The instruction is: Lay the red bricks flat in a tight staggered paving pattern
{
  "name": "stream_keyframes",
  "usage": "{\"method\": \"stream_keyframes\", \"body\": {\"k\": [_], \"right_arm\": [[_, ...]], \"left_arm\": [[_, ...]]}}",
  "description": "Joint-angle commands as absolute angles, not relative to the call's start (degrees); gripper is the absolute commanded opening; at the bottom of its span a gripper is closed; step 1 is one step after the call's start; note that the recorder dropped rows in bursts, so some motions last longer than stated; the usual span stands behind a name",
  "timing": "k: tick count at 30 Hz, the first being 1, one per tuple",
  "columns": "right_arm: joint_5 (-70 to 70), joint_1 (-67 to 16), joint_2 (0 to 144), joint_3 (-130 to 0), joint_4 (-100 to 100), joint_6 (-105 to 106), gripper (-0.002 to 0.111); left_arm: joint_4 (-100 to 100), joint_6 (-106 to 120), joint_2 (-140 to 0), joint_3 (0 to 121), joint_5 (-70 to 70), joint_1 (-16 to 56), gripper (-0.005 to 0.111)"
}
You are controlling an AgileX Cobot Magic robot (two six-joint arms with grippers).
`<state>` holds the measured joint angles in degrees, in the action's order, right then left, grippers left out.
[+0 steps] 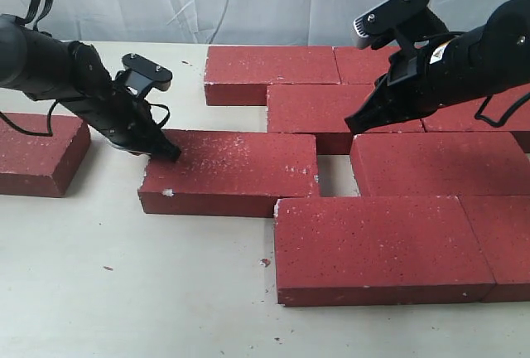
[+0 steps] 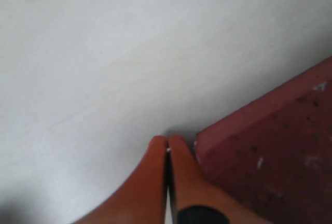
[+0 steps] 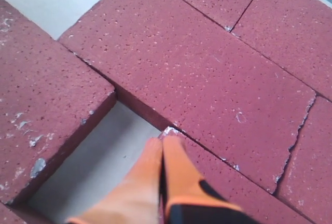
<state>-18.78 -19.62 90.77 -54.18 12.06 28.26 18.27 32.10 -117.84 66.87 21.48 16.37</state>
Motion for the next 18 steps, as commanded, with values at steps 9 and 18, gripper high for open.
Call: {"method": "stream_keyframes", "body": {"k": [9, 18], "right_arm": [[-21.3, -19.7, 90.5, -54.0, 12.7, 28.4, -0.001], [-25.1, -25.2, 94.6, -55.6, 17.6, 40.3, -0.001]], "left_arm": [[19.0, 31.6, -120.7, 67.7, 23.1, 20.7, 0.0], [18.6, 28.4, -120.2, 68.0, 29.6, 13.9, 0.0]]}}
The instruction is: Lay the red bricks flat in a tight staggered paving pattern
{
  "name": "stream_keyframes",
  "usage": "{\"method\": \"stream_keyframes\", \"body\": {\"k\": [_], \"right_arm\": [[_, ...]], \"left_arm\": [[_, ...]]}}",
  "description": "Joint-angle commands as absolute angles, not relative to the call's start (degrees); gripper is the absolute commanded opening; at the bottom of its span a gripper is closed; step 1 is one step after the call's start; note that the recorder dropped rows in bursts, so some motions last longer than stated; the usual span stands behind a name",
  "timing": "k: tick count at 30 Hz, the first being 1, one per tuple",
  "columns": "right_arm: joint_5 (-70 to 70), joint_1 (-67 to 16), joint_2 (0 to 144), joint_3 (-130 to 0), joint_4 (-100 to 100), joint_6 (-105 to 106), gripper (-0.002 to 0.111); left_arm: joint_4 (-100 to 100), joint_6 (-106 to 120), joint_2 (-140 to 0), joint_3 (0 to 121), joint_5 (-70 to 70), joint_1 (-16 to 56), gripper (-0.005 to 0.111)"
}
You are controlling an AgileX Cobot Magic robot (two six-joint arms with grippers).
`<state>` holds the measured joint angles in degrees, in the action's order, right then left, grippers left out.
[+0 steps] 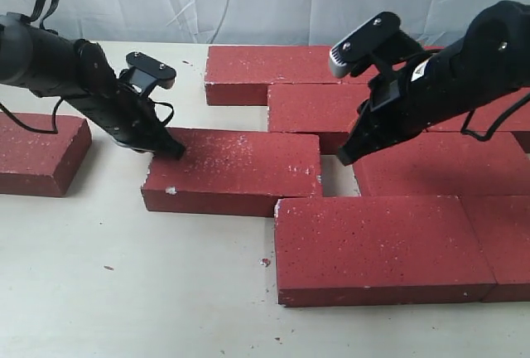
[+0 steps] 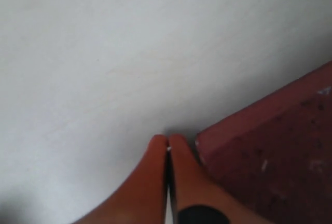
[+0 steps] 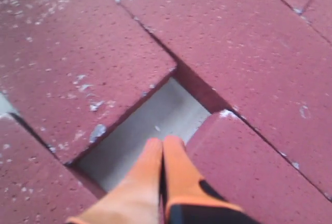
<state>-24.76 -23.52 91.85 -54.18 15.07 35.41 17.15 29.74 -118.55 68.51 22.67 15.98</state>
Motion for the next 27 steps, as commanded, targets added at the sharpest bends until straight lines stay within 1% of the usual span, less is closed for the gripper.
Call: {"method": "stream_keyframes", "body": {"k": [1, 4, 9, 15, 19, 24, 27], "right_arm": [[-25.4, -25.5, 95.7, -56.4, 18.2, 40.5, -0.001], [-27.4, -26.1, 100.1, -60.4, 18.4, 40.5, -0.001], [-28.2, -25.8, 106.2, -65.0, 15.2, 40.2, -0.001], [-27.1, -24.0, 107.6, -66.6, 13.6, 39.9, -0.001], [-26.2, -22.7, 107.6, -66.6, 13.9, 39.9, -0.001], [-26.3, -22.7, 107.6, -66.6, 14.0, 39.9, -0.001], [-26.3, -22.7, 107.6, -66.6, 13.5, 39.9, -0.001]], "left_arm": [[18.6, 28.4, -120.1, 68.0, 31.0, 13.5, 0.0], [18.8, 28.4, -120.0, 68.0, 33.6, 13.3, 0.0], [20.1, 30.6, -120.0, 68.0, 37.6, 15.4, 0.0], [19.7, 30.7, -119.5, 68.1, 42.9, 16.7, 0.0], [20.1, 30.7, -118.9, 68.1, 41.9, 17.3, 0.0], [21.2, 30.6, -118.9, 68.1, 33.2, 17.3, 0.0], [22.7, 31.3, -118.9, 68.1, 32.0, 17.3, 0.0]]}}
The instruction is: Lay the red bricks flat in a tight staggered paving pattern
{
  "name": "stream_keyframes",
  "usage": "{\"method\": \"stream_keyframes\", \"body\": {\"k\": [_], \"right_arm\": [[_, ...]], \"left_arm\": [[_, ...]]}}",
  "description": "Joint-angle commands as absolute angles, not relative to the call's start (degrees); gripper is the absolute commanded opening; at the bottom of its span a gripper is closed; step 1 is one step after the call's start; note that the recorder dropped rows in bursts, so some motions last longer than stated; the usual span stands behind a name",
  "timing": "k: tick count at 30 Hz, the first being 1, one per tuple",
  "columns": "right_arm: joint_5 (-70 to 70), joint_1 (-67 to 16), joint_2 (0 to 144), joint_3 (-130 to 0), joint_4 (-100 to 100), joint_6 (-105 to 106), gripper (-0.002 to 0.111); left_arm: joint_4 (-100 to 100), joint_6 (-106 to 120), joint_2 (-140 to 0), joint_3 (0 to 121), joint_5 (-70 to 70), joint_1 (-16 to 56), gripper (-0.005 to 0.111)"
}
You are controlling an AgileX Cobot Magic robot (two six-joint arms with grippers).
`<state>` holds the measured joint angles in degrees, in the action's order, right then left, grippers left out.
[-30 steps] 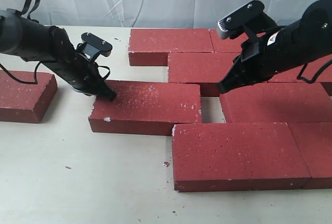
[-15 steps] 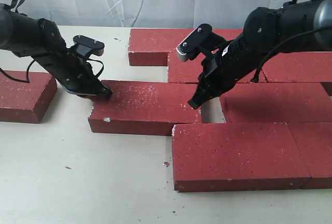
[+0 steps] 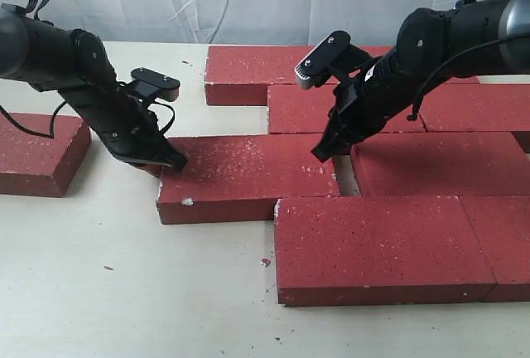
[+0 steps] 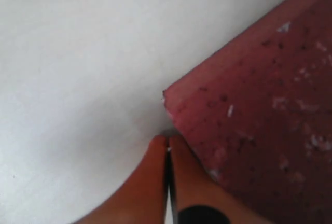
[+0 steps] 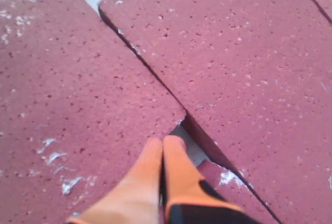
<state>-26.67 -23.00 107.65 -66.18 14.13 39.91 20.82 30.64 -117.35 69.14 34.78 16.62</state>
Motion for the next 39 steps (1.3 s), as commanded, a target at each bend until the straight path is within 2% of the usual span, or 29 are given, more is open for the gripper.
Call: {"method": "stream_keyframes", "body": {"k": [1, 18, 27, 32, 39], "right_arm": [[-26.4, -22.7, 107.5, -66.6, 13.1, 39.9, -0.001], [-29.7, -22.6, 101.5, -66.6, 10.4, 34.4, -0.001], [-29.8, -22.6, 101.5, -66.6, 10.4, 34.4, -0.001], [-29.7, -22.6, 101.5, -66.6, 10.4, 34.4, -0.001], [-29.7, -22.6, 101.5, -66.6, 10.4, 34.4, -0.001]], "left_arm": [[22.8, 31.7, -118.9, 68.1, 32.0, 17.6, 0.0], [22.1, 32.3, -121.0, 68.1, 28.8, 22.5, 0.0], [19.7, 29.4, -118.5, 68.1, 38.7, 16.1, 0.0], [25.3, 35.1, -118.6, 68.1, 38.7, 22.0, 0.0], [24.9, 35.1, -118.6, 68.1, 37.5, 23.6, 0.0]]}}
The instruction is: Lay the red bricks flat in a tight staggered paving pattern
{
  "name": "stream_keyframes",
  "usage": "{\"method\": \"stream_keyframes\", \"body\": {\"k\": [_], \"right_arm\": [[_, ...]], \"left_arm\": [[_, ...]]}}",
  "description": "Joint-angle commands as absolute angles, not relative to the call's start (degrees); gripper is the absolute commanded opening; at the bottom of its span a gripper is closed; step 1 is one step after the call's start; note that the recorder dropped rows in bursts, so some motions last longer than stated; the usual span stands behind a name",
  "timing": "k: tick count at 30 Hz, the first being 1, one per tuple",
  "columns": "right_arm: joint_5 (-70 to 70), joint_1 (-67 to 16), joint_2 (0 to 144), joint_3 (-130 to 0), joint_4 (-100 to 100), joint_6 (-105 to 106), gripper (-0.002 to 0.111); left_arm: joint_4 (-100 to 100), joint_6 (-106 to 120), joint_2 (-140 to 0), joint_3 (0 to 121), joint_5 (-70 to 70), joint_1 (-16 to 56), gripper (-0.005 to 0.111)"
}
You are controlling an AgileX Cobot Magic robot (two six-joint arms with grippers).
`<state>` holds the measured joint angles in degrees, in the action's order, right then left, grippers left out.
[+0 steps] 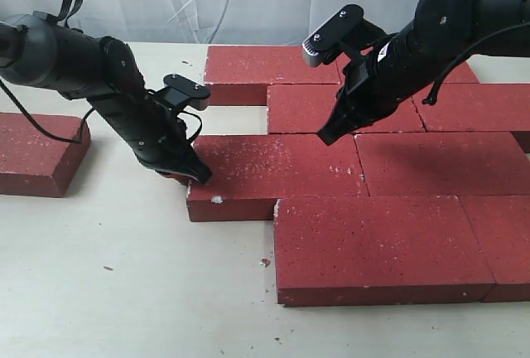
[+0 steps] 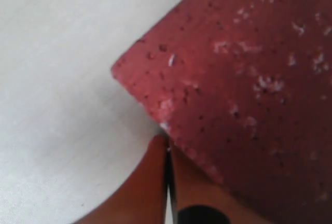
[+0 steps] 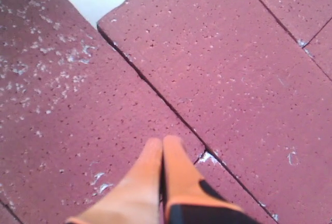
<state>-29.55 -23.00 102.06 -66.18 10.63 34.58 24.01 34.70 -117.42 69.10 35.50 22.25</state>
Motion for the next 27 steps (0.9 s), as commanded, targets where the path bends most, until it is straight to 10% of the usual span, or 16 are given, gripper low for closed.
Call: {"method": "stream_keyframes", "body": {"k": [1, 27], "right_arm": [[-29.7, -22.6, 101.5, -66.6, 10.4, 34.4, -0.001], [-30.6, -22.6, 101.5, -65.4, 11.2, 31.0, -0.001]], "left_arm": [[24.9, 35.1, -118.6, 68.1, 37.5, 23.6, 0.0], [17.2, 30.4, -112.0, 68.2, 37.9, 17.2, 0.0]]}}
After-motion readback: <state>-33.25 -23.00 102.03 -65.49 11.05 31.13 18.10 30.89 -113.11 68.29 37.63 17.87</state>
